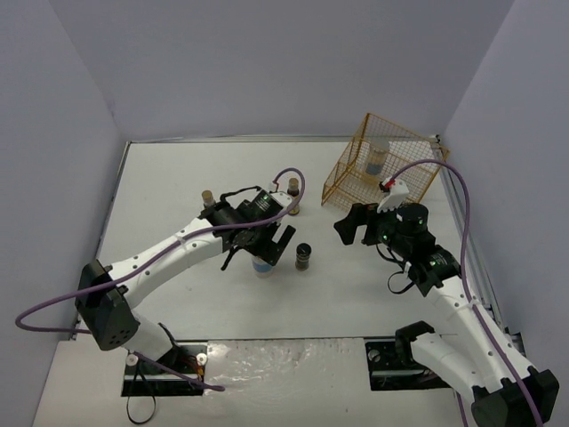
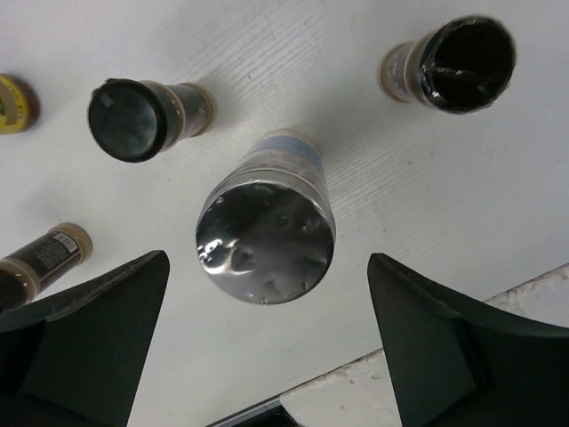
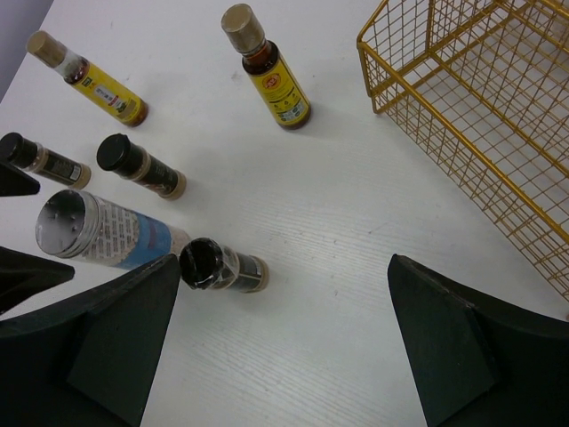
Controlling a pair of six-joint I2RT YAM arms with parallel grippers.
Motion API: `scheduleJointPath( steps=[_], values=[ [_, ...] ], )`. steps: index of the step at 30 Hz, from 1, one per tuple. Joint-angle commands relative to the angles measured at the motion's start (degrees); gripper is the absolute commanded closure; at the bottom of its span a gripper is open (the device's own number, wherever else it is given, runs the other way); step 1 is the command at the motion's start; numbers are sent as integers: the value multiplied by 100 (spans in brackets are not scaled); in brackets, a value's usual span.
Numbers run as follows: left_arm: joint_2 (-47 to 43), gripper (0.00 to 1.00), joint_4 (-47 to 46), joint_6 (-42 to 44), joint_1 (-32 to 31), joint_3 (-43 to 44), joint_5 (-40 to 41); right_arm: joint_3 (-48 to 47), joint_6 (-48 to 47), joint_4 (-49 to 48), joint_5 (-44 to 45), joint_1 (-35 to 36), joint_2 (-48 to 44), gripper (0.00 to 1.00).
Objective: Organize the condiment bottles
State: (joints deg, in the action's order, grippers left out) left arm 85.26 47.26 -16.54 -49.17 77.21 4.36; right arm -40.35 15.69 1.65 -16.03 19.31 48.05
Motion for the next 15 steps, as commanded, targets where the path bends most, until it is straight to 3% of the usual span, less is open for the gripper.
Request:
scheduleJointPath(
  steps=[1, 9, 15],
  values=[
    [-721, 5, -391, 54, -14, 241, 345, -471, -197, -402, -181, 107, 228, 0],
    [-1648, 3, -749, -91, 226, 129, 1270, -760, -400, -826, 10, 957, 841, 0],
    [-2921, 3, -910, -306, 2040, -581, 1466, -979, -948, -1414, 596, 2447, 1710, 0]
  ],
)
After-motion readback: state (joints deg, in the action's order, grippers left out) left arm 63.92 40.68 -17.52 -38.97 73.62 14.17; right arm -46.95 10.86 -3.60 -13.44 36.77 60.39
